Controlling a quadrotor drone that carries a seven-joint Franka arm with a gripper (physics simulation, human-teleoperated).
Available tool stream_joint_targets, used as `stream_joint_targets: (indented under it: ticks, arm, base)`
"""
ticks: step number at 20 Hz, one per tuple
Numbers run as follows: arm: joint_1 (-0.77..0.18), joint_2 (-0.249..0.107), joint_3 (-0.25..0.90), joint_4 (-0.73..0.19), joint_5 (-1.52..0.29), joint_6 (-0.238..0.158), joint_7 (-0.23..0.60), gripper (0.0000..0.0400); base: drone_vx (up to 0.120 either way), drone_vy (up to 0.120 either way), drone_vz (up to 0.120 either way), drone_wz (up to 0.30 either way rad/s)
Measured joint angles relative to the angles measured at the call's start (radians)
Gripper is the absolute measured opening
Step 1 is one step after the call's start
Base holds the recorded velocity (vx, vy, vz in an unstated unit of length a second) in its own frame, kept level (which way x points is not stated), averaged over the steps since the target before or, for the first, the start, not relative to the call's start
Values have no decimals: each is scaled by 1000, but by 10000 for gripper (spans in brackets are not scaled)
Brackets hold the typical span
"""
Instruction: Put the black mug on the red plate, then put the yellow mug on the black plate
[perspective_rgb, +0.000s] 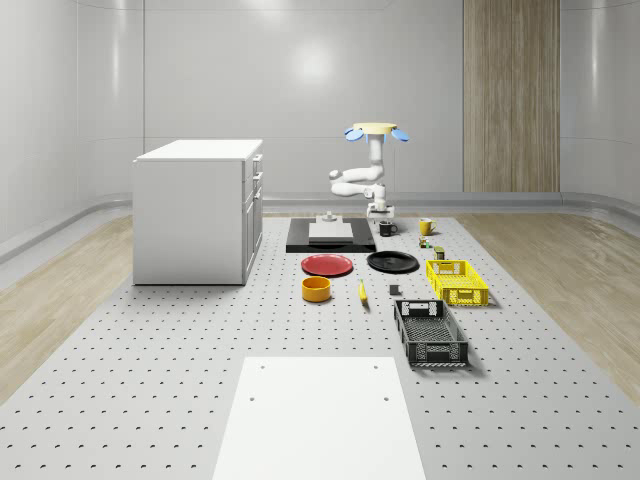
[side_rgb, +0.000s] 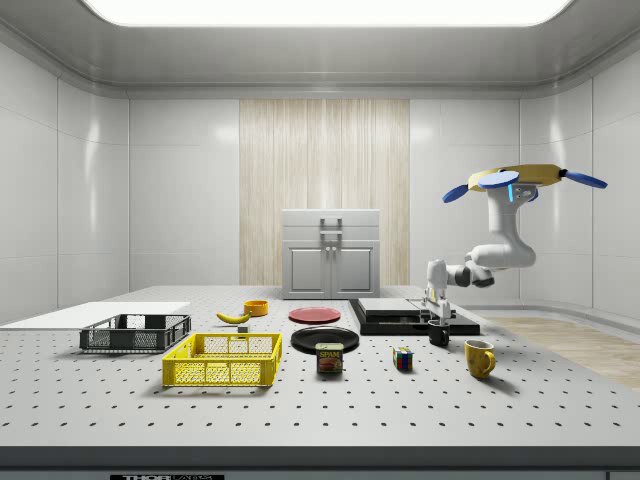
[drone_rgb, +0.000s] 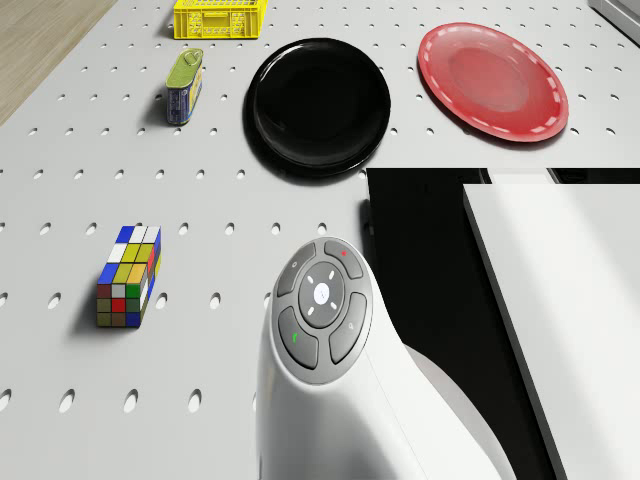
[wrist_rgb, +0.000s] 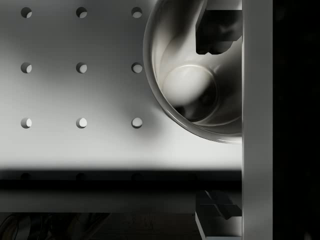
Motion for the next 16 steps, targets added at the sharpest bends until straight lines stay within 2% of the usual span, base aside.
stream_joint_targets:
  ticks: [1, 3, 6, 9, 13, 16]
  arm:
    - [0, -2, 0, 0, 0, 2, 0, 286]
    - [0, -5, 0, 1, 1, 5, 0, 217]
    - [-1, -10, 0, 2, 3, 10, 0, 160]
    - [-3, -14, 1, 2, 4, 14, 1, 134]
    - [-3, -17, 24, -4, 28, 8, 5, 119]
    - [-4, -18, 62, -14, 65, -4, 10, 114]
  base:
    - [0, 0, 0, 0]
    - [0, 0, 0, 0]
    - [0, 0, 0, 0]
    - [0, 0, 0, 0]
    - [0, 0, 0, 0]
    - [0, 0, 120, 0]
